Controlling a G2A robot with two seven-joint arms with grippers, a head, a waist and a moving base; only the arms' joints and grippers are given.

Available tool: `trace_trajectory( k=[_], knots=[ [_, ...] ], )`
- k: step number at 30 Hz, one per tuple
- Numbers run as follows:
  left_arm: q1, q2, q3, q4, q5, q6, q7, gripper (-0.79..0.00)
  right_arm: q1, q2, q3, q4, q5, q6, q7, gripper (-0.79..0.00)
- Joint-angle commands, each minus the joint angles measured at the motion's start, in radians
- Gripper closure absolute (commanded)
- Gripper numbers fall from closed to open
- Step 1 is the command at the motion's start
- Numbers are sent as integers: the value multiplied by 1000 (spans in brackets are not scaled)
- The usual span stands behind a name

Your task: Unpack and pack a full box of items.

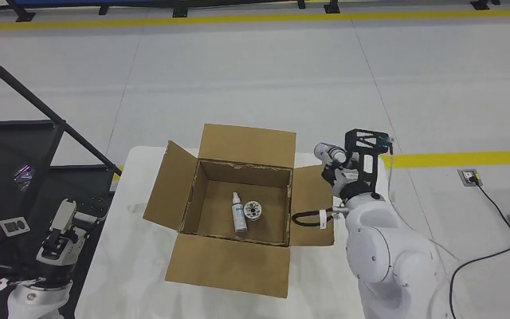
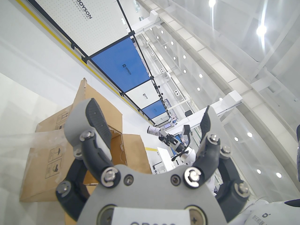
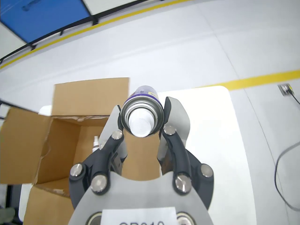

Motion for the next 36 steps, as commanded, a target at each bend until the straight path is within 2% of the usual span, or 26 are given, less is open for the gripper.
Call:
trace_trajectory(
  k=[1, 6, 12, 17, 27, 36],
  knots=[
    [0, 0, 0, 0, 0, 0, 0, -785, 58, -5, -68, 60, 22, -73, 47, 0],
    [0, 0, 0, 0, 0, 0, 0, -785, 225, -31, -216, 298, 78, -139, 128, 0],
    [0, 0, 0, 0, 0, 0, 0, -785, 406, -82, -369, 666, 144, -124, 163, 0],
    [0, 0, 0, 0, 0, 0, 0, -785, 509, -132, -461, 921, 143, -25, 120, 0],
    [0, 0, 0, 0, 0, 0, 0, -785, 616, -209, -505, 1248, 282, -9, 7, 0],
    [0, 0, 0, 0, 0, 0, 0, -785, 671, -254, -503, 1423, 351, -16, -81, 0]
  ],
)
